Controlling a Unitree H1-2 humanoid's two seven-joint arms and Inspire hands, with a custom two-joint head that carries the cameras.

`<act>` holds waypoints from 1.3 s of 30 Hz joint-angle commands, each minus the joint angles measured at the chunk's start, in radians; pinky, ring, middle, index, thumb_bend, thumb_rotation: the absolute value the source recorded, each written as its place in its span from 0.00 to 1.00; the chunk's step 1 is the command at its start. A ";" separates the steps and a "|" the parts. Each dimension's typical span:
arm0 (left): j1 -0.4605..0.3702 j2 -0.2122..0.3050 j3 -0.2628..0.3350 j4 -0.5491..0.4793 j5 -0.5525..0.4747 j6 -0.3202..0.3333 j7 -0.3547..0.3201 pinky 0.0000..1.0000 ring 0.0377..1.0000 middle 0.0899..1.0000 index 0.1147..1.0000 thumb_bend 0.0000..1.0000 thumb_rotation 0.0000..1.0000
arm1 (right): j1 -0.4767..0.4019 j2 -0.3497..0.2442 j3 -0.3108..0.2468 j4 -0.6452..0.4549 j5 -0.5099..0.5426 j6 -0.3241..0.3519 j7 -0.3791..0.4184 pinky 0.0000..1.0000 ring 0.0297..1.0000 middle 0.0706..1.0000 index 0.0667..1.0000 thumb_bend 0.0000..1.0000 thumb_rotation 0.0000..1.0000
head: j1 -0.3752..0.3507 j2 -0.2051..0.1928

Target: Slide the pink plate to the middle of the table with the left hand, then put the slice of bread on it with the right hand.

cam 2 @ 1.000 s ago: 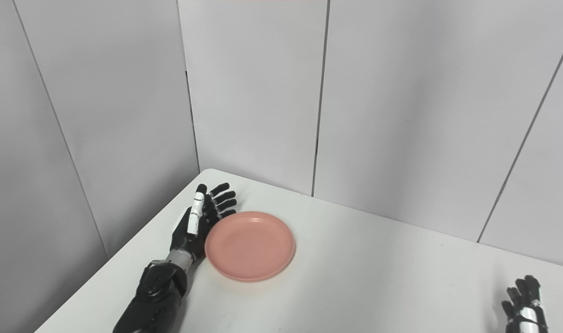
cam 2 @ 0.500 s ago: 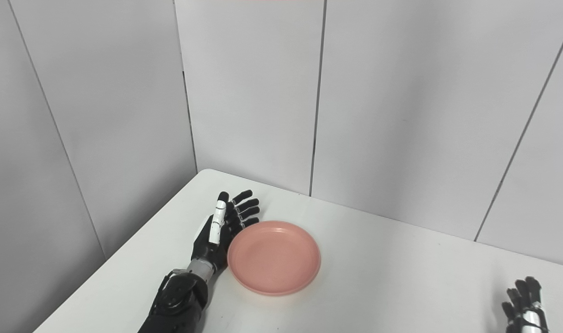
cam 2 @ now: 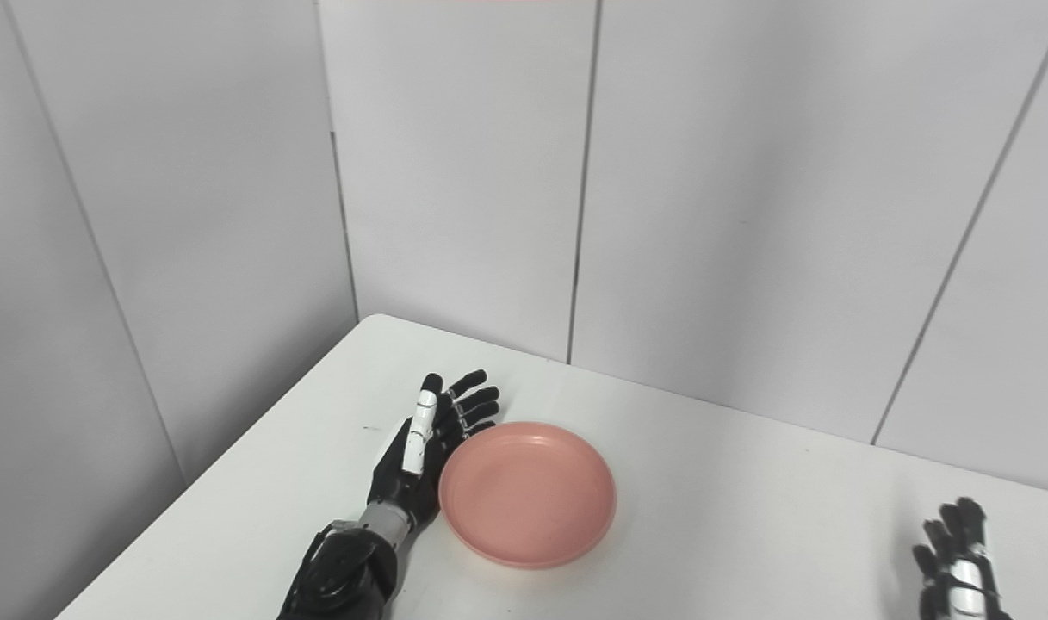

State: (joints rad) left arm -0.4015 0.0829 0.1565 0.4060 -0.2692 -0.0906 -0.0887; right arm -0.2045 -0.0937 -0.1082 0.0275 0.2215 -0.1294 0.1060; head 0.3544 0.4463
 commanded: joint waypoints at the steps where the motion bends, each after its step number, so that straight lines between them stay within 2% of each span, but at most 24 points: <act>1: -0.022 -0.005 -0.010 -0.043 0.005 0.010 -0.007 0.84 0.84 0.79 0.78 0.75 1.00 | -0.018 0.006 -0.001 -0.047 -0.001 0.021 -0.013 1.00 1.00 1.00 1.00 0.60 0.91 | 0.000 0.000; 4: -0.021 -0.020 -0.017 -0.055 -0.001 0.020 -0.004 0.85 0.84 0.79 0.78 0.76 1.00 | -0.012 0.016 0.001 -0.078 -0.009 0.053 -0.031 1.00 1.00 1.00 1.00 0.65 0.90 | -0.035 0.017; 10: -0.012 -0.047 -0.029 -0.072 0.004 0.028 -0.003 0.84 0.83 0.79 0.78 0.75 1.00 | -0.003 0.027 0.012 -0.118 -0.015 0.092 -0.047 1.00 1.00 1.00 1.00 0.67 0.90 | -0.086 0.034; 21: 0.008 -0.072 -0.049 -0.118 0.000 0.051 -0.020 0.82 0.83 0.80 0.79 0.74 1.00 | -0.006 0.049 0.034 -0.102 -0.050 0.072 -0.064 1.00 0.95 0.97 0.99 0.69 0.90 | -0.234 0.074; 28: 0.001 -0.086 -0.077 -0.124 0.003 0.071 -0.034 0.83 0.83 0.80 0.79 0.76 1.00 | -0.010 0.068 0.051 -0.108 -0.076 0.079 -0.078 1.00 0.98 0.99 1.00 0.69 0.90 | -0.308 0.091; 39: -0.001 -0.129 -0.112 -0.093 0.017 0.039 -0.056 0.85 0.83 0.81 0.79 0.74 1.00 | -0.018 0.086 0.062 -0.107 -0.092 0.082 -0.090 1.00 0.97 0.98 0.99 0.64 0.91 | -0.396 0.087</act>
State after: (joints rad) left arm -0.3715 -0.0371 0.0554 0.3276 -0.2572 -0.0233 -0.1321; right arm -0.1854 -0.0151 -0.0523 -0.0518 0.1345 -0.0406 0.0141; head -0.0414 0.5323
